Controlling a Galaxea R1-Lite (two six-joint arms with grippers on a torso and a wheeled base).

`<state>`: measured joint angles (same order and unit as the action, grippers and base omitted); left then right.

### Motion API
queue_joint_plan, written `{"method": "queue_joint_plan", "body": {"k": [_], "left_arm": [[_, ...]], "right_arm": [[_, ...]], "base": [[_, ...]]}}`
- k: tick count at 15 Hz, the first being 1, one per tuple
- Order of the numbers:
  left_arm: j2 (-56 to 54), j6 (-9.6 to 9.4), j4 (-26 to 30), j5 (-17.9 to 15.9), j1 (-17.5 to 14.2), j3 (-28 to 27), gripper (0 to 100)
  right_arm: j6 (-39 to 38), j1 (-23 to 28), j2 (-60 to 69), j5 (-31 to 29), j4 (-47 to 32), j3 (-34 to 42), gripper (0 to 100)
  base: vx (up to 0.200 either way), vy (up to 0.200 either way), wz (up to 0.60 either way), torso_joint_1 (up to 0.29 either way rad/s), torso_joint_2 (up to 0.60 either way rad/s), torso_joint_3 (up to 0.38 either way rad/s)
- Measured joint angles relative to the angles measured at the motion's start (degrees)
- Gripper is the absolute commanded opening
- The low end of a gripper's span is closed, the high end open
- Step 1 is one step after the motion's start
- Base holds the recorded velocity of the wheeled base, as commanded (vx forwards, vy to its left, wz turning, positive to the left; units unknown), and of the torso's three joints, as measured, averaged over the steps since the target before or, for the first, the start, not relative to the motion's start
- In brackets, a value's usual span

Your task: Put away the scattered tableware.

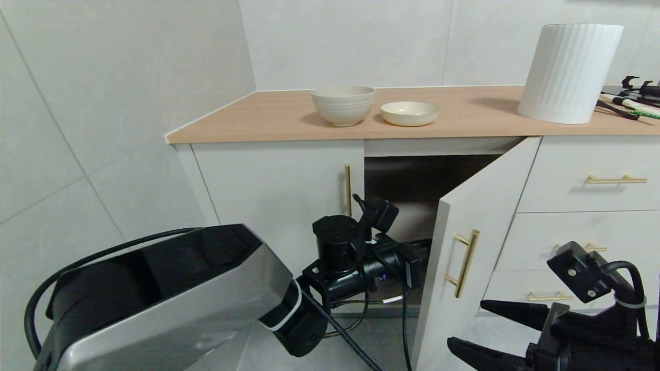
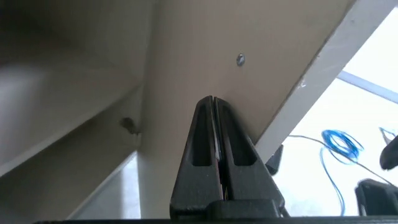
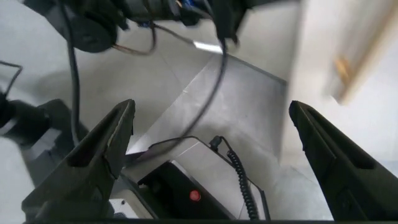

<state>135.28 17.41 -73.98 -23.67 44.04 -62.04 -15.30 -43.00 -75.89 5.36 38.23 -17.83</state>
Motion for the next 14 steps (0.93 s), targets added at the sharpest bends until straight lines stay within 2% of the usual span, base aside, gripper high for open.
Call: {"method": "queue_joint_plan", "body": {"k": [3,6,7,10,12,14], "left_arm": [[-0.80,0.71,-3.10,-0.49,4.61,2.01,0],[-3.25,1.99,-8.48,-4.60,8.22,7.69,0],[-3.78,1.99,-8.75,-4.82,8.44,8.59,0],[-4.71,1.94,-8.68,-4.86,6.56,9.45,0],[-4.96,1.66,-7.72,-4.84,3.52,9.23,0],[-4.63,1.67,0.20,-4.71,1.55,5.92,0]], "right_arm": [[-0.11,-1.95,3.45,2.71,-1.48,0.15,100],[0.13,-2.89,10.48,14.07,-10.64,-0.22,100],[0.61,-3.02,12.17,14.95,-11.36,-0.55,100],[0.88,-3.08,14.64,15.13,-11.57,-0.77,100],[0.90,-3.02,14.79,14.93,-11.61,-0.85,100],[0.91,-2.91,14.23,14.53,-11.46,-0.90,100]], "base": [[0.000,0.000,0.00,0.000,0.00,0.000],[0.000,0.000,0.00,0.000,0.00,0.000],[0.000,0.000,0.00,0.000,0.00,0.000],[0.000,0.000,0.00,0.000,0.00,0.000],[0.000,0.000,0.00,0.000,0.00,0.000],[0.000,0.000,0.00,0.000,0.00,0.000]]}}
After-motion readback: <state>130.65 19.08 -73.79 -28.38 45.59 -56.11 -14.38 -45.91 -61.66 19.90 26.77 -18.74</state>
